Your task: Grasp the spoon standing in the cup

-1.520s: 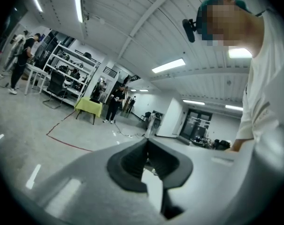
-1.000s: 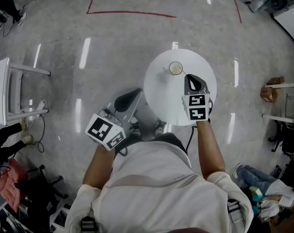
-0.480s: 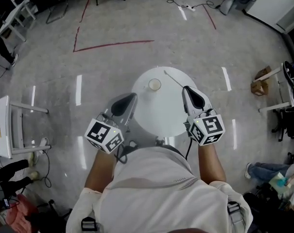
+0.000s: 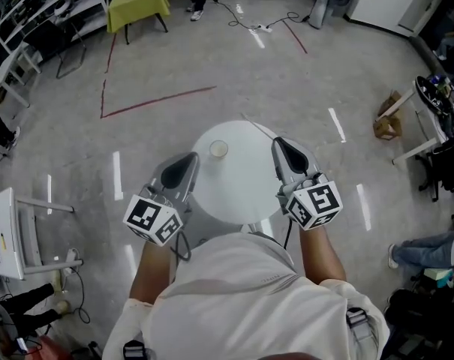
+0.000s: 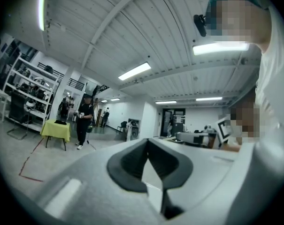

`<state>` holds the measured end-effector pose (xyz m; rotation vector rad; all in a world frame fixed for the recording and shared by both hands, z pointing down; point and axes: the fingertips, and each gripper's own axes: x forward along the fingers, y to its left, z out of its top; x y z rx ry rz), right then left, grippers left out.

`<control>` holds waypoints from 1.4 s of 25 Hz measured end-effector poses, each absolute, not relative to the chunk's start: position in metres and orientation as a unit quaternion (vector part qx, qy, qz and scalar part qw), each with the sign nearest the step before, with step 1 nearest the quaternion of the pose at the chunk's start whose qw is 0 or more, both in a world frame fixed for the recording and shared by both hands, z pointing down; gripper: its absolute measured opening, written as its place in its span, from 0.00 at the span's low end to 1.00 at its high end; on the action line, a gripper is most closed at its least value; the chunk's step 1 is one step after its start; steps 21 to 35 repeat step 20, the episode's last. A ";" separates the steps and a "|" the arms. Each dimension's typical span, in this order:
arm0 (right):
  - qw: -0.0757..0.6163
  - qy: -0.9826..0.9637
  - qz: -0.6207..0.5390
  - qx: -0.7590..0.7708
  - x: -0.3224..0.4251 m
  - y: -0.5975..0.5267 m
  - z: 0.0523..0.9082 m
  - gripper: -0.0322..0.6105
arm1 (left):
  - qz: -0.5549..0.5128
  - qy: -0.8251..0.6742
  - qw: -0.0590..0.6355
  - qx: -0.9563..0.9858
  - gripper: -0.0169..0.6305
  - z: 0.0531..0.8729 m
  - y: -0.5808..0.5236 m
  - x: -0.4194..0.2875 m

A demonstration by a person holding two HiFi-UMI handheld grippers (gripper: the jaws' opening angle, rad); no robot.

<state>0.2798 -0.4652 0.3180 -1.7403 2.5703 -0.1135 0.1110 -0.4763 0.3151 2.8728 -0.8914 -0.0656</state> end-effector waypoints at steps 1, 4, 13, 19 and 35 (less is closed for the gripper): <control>0.018 0.828 -0.038 -0.560 0.283 -0.465 0.318 0.07 | -0.022 -0.294 0.066 0.953 0.03 0.315 -0.476 0.115; 0.019 0.830 -0.037 -0.556 0.291 -0.464 0.318 0.07 | -0.021 -0.291 0.067 0.954 0.03 0.314 -0.475 0.126; 0.003 0.836 -0.043 -0.547 0.292 -0.463 0.329 0.07 | -0.018 -0.293 0.069 0.953 0.03 0.318 -0.469 0.133; -0.007 0.838 -0.046 -0.543 0.286 -0.469 0.334 0.07 | -0.019 -0.292 0.070 0.954 0.03 0.319 -0.475 0.130; -0.008 0.838 -0.045 -0.543 0.285 -0.471 0.334 0.07 | -0.019 -0.291 0.070 0.954 0.03 0.320 -0.476 0.129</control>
